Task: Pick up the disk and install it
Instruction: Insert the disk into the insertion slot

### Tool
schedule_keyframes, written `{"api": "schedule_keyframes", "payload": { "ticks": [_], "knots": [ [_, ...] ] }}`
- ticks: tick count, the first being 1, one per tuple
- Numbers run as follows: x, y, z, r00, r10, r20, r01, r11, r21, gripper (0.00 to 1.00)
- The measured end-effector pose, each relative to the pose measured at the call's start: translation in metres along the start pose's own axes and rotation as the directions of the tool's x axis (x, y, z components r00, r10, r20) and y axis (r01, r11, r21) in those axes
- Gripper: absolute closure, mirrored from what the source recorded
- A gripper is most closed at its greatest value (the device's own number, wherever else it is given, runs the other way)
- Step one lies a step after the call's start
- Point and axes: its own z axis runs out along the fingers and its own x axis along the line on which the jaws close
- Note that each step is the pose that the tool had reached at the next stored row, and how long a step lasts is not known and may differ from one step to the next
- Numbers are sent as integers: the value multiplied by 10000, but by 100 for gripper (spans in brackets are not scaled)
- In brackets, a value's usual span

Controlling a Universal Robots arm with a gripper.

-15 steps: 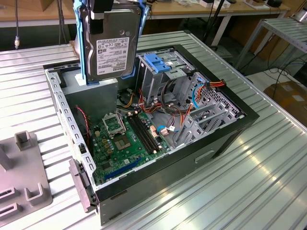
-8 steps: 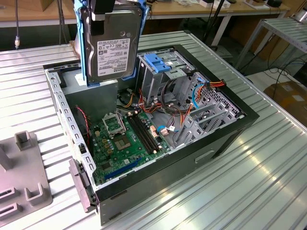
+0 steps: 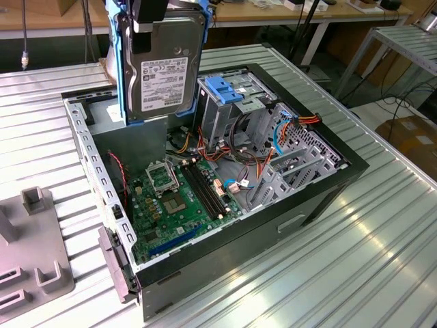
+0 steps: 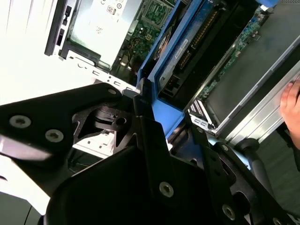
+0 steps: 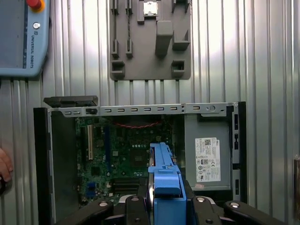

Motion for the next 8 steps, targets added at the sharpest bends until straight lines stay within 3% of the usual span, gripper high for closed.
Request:
{"api": "schedule_keyframes", "payload": {
  "ticks": [6,8],
  "knots": [
    [25,-44,6,10000,0,-3,0,10000,0,63],
    [91,-92,15,10000,-1,-6,1,10000,0,63]
  ]
}}
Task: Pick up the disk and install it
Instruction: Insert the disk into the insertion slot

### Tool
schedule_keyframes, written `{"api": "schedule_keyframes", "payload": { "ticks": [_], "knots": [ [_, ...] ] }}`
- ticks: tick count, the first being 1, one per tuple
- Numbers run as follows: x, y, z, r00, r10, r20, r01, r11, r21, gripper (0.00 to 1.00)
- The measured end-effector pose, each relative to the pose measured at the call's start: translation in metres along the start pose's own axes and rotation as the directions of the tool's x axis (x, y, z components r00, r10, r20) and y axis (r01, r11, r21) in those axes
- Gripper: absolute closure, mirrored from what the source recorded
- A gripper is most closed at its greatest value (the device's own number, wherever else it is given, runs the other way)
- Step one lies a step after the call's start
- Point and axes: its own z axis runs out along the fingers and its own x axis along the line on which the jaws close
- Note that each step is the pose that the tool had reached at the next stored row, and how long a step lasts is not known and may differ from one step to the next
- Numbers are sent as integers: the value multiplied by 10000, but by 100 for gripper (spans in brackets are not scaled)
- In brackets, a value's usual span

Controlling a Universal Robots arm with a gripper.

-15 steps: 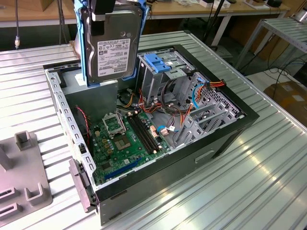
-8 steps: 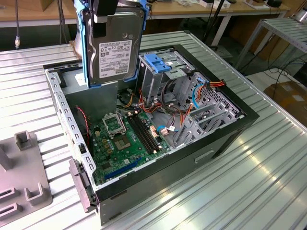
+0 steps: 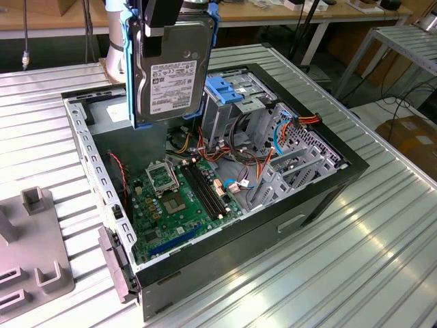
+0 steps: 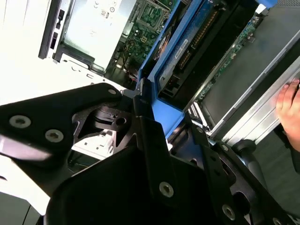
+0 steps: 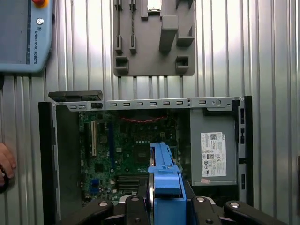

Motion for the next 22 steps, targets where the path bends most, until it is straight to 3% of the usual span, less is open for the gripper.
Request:
{"api": "schedule_keyframes", "payload": {
  "ticks": [1,2,3,5,15,22],
  "knots": [
    [147,-18,10,10000,0,-1,0,10000,0,63],
    [154,-56,14,10000,0,-1,0,10000,0,63],
    [157,-159,17,10000,5,-1,-5,10000,0,63],
    [155,-233,18,10000,9,-2,-9,10000,0,63],
    [150,-438,22,10000,18,-1,-18,10000,0,63],
    [145,-634,25,10000,28,-1,-28,10000,0,63]
  ]
}}
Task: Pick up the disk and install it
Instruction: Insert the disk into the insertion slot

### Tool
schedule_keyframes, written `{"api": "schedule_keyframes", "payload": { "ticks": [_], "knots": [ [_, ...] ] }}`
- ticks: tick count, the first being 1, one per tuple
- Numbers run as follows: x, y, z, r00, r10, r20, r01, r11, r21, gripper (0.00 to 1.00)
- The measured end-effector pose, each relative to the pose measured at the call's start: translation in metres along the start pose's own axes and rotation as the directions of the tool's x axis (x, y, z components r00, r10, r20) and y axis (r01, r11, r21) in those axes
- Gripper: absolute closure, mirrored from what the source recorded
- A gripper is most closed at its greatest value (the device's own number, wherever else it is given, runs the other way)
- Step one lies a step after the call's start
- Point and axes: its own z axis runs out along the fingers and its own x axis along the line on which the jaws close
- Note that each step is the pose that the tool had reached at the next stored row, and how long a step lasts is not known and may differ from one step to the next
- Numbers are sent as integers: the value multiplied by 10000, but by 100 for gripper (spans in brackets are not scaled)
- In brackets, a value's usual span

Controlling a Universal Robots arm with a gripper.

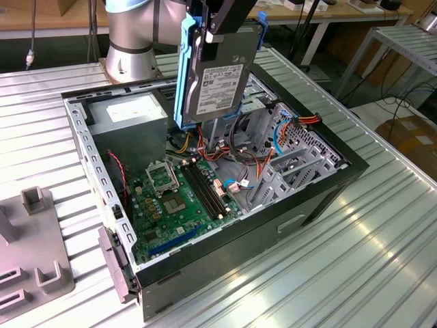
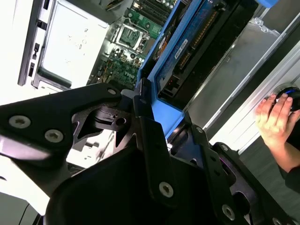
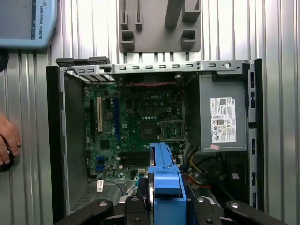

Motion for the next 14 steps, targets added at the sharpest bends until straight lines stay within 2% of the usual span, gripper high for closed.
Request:
{"api": "schedule_keyframes", "payload": {
  "ticks": [12,14],
  "knots": [
    [4,-297,8,10000,11,-3,-11,10000,-3,63],
    [63,-332,13,10000,17,-3,-17,10000,-4,63]
  ]
}}
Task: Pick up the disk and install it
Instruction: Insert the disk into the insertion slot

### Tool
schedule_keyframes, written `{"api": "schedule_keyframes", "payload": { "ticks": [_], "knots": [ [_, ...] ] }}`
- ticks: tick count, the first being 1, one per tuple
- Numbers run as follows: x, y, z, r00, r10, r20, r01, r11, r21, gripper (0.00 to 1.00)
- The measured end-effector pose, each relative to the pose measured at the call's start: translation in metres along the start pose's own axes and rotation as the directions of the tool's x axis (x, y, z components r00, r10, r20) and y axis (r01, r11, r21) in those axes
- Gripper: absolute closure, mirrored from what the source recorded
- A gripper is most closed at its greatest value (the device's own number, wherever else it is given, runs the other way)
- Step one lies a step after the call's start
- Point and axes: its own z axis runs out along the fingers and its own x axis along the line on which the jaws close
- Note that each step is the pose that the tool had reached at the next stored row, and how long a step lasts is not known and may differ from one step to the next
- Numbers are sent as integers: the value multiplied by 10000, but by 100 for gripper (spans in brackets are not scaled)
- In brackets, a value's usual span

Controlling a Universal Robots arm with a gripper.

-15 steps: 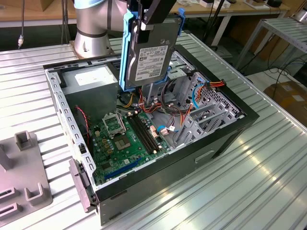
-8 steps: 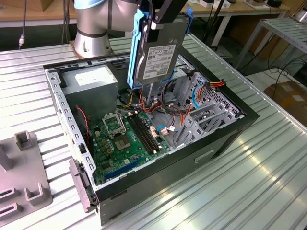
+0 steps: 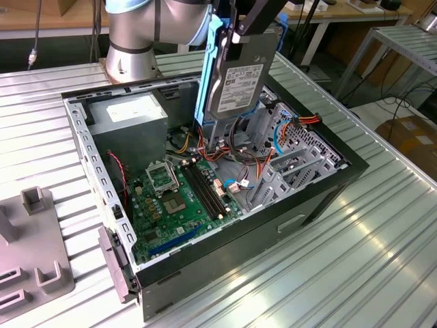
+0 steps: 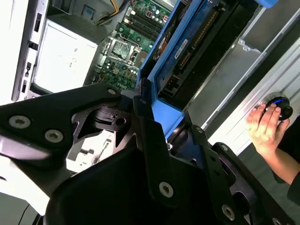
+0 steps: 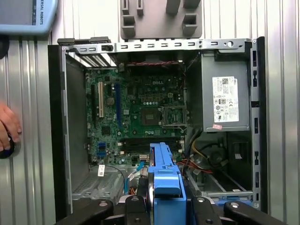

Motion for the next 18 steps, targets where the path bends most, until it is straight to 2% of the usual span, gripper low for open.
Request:
{"api": "schedule_keyframes", "payload": {
  "ticks": [7,9,11,13,16,18],
  "knots": [
    [231,-27,22,10000,1,1,-1,10000,0,63],
    [294,-34,38,10000,1,1,-1,10000,0,63],
    [386,-55,64,10000,1,0,-1,10000,0,63],
    [433,-70,79,10000,1,1,-1,10000,0,63],
    [513,-114,111,10000,1,-1,-1,10000,0,63],
    [533,-238,137,10000,0,0,0,10000,0,63]
  ]
}}
